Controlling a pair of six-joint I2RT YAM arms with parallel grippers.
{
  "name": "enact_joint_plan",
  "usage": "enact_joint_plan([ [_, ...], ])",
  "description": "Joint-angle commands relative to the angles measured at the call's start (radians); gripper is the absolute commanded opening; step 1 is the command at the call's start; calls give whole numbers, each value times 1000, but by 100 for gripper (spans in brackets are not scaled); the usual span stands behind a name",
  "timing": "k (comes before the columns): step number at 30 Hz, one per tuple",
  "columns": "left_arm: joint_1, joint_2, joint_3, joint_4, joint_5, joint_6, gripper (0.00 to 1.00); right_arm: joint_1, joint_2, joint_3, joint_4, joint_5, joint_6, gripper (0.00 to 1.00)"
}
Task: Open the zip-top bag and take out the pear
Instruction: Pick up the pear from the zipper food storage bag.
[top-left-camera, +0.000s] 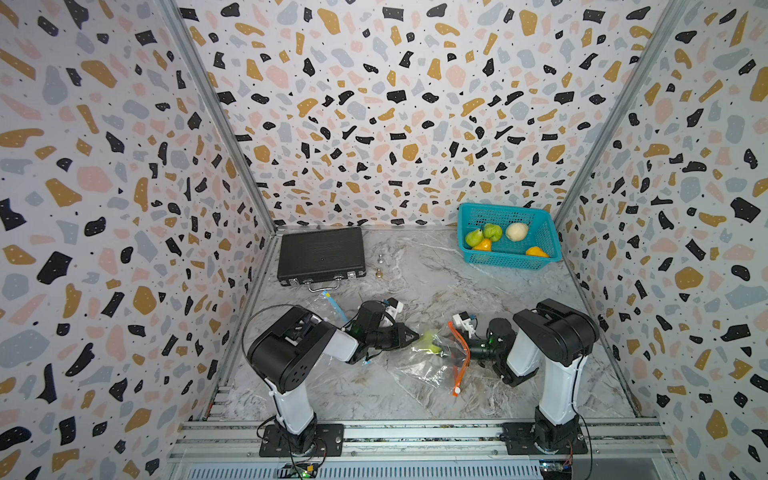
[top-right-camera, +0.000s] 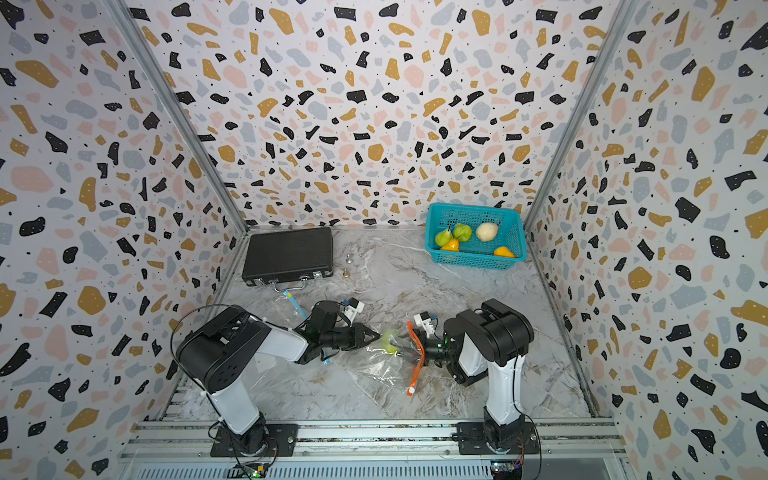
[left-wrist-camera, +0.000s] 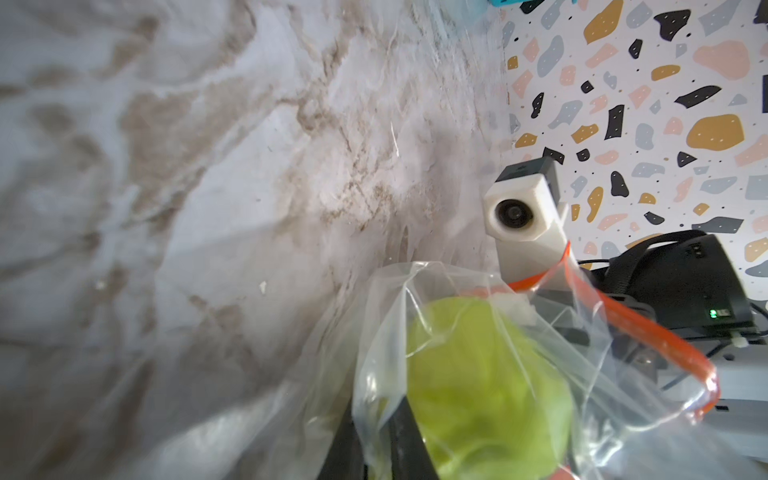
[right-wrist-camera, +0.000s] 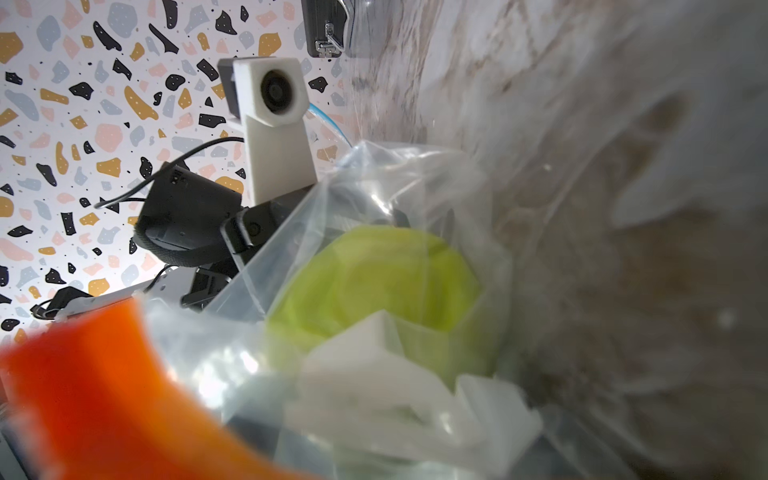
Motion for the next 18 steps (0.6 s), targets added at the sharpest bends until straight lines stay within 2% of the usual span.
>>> enact_joint_plan([
  [1,-46,45,6,-7,25,-11,13,9,45,3,-73,52,-11,78],
  [3,-47,56,0,3,30,-15,13,5,50,-2,-73,81,-9,86],
  [9,-47,80,-28,33,49,-14,13,-12,43,-13,-74,155,-5,89],
  [18,-69,122,0,162,92,-113,13,1,27,-9,-72,73,-10,89],
])
